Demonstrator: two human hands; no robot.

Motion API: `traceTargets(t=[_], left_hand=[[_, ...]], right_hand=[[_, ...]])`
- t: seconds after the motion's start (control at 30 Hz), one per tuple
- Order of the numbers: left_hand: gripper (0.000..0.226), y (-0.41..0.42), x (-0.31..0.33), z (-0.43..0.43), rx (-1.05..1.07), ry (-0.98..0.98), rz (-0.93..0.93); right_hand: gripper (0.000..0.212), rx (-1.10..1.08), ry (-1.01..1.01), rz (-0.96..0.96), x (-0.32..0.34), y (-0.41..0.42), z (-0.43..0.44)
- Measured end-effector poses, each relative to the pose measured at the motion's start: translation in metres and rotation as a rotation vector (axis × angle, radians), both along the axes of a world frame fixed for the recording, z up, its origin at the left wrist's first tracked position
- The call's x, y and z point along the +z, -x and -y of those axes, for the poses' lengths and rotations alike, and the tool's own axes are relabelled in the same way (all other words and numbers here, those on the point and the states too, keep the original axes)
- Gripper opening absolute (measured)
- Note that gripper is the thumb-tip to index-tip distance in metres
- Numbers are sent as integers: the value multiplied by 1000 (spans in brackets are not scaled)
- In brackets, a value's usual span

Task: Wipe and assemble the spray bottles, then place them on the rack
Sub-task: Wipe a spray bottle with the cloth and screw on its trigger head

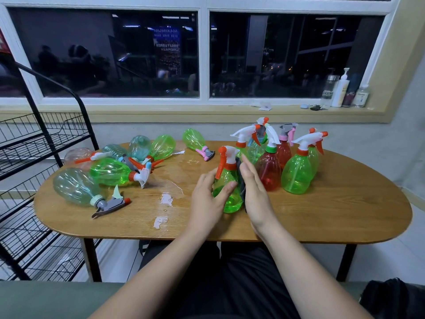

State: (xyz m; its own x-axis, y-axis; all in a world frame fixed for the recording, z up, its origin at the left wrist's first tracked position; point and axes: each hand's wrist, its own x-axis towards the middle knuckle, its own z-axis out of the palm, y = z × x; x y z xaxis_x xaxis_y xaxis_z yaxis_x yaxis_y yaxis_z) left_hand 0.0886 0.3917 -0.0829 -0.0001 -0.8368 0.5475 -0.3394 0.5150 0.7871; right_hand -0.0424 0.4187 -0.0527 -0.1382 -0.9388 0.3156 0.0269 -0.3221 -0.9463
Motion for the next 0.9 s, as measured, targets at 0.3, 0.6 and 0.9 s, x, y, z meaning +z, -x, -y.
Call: traceTargets(t=[0.3,0.6,0.9], left_hand=[[53,3,2,-2,-30,-72,12],[69,3,0,1,-5,-67,69],[73,2,-1,-1,3,-70,60]], right_hand=[[77,-21,-190,-32,-8,8,12],[88,41,-106,-6,18,0,13],[99,-45,-234,-344,-18,3,1]])
